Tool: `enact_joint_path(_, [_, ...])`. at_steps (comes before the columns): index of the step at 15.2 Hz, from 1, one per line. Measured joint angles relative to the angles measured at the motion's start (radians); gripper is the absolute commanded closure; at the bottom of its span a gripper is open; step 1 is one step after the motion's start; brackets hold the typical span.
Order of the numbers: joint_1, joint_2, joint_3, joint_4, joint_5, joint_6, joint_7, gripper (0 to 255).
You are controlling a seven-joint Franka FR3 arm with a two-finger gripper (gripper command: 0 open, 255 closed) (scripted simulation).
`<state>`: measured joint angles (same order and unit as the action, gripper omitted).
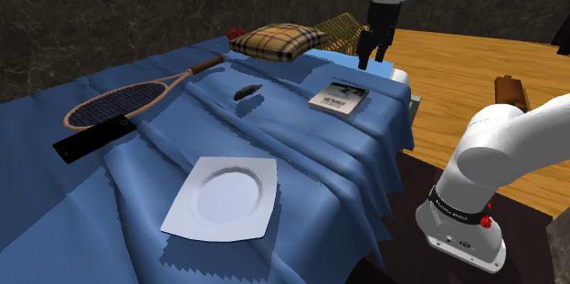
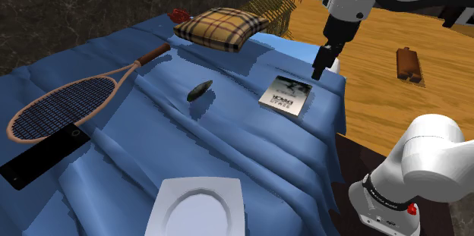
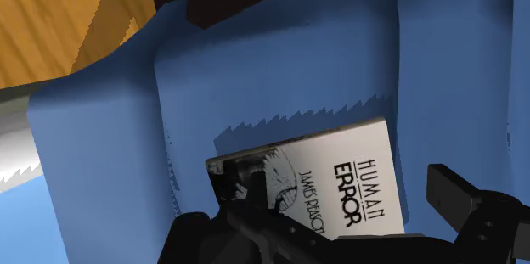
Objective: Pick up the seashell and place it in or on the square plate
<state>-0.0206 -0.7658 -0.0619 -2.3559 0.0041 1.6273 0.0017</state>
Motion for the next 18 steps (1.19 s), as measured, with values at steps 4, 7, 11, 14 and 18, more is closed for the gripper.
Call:
enact_joint_path(4, [-0.006, 0.038, 0.056, 0.012, 0.031, 0.024, 0.106, 0])
enact_joint_path(7, [-0.016, 0.105, 0.133, 0.042, 0.071, 0.059, 0.260, 0])
enact_joint_path(11, [-0.035, 0.226, 0.231, 0.111, 0.104, 0.109, 0.469, 0])
enact_joint_path(14, [-0.052, 0.327, 0.297, 0.188, 0.111, 0.131, 0.627, 0])
enact_joint_path(18, [-0.075, 0.480, 0.371, 0.304, 0.093, 0.161, 0.836, 0])
